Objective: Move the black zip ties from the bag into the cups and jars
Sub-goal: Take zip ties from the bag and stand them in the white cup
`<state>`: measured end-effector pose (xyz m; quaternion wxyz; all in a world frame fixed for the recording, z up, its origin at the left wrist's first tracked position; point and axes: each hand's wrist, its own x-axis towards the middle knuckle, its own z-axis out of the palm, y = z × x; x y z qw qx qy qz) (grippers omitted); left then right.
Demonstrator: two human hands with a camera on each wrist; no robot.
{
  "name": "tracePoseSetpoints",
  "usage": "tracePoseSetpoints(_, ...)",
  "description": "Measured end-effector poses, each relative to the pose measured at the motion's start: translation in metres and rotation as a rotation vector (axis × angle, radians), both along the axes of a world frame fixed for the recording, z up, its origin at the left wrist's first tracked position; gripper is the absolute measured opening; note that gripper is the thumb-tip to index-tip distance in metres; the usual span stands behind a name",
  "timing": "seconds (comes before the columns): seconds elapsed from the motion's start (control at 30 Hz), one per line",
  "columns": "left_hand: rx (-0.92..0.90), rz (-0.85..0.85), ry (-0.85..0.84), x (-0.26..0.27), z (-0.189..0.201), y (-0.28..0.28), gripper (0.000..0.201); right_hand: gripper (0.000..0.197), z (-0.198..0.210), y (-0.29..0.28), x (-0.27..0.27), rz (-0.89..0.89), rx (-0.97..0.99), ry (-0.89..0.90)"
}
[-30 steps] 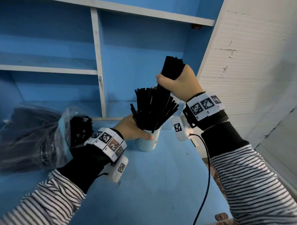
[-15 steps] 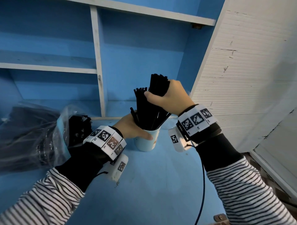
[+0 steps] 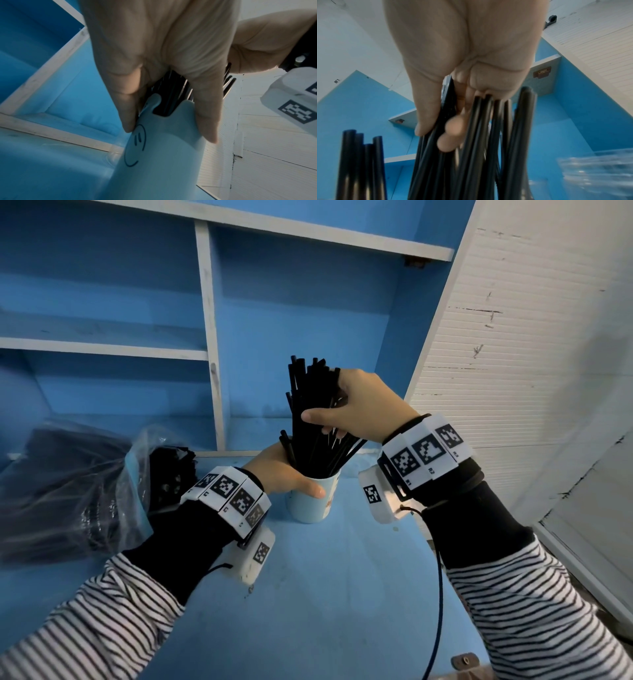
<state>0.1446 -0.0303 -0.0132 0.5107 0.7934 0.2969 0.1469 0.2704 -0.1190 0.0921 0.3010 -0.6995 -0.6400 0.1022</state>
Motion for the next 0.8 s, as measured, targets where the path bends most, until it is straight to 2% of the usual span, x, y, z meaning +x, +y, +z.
tracePoseSetpoints(0.17, 0.024, 0.005, -0.019, 0.0, 0.0, -0.001, 0.068, 0.041, -0.001, -0.003, 0.003, -0.046, -0.057, -0.083)
tracePoseSetpoints(0.3, 0.044, 0.002, -0.026, -0.001, -0.002, 0.0, 0.062, 0.028, -0.004, -0.008, 0.001, -0.086, 0.099, -0.056)
tracePoseSetpoints(0.4, 0.063, -0.013, -0.003, 0.0, -0.002, 0.001, 0.069, 0.023, -0.014, -0.008, 0.0, -0.098, 0.12, -0.041)
tracePoseSetpoints(0.5, 0.071, -0.01, 0.003, 0.0, -0.003, 0.001, 0.071, 0.041, -0.019, -0.008, -0.002, -0.136, 0.127, -0.033)
tracePoseSetpoints(0.57, 0.066, -0.022, -0.007, 0.0, -0.004, 0.001, 0.073, 0.064, -0.017, -0.008, -0.003, -0.147, 0.212, 0.038)
tracePoseSetpoints(0.63, 0.044, -0.015, -0.013, -0.001, -0.004, 0.0, 0.071, 0.079, -0.014, -0.008, -0.005, -0.103, 0.345, 0.085)
tracePoseSetpoints(0.7, 0.015, 0.005, -0.014, -0.001, -0.005, 0.001, 0.073, 0.08, -0.012, -0.006, -0.009, -0.013, 0.418, 0.008)
tracePoseSetpoints(0.8, 0.032, 0.019, 0.004, -0.002, -0.003, 0.0, 0.072, 0.062, -0.018, 0.005, -0.014, 0.108, 0.347, -0.205)
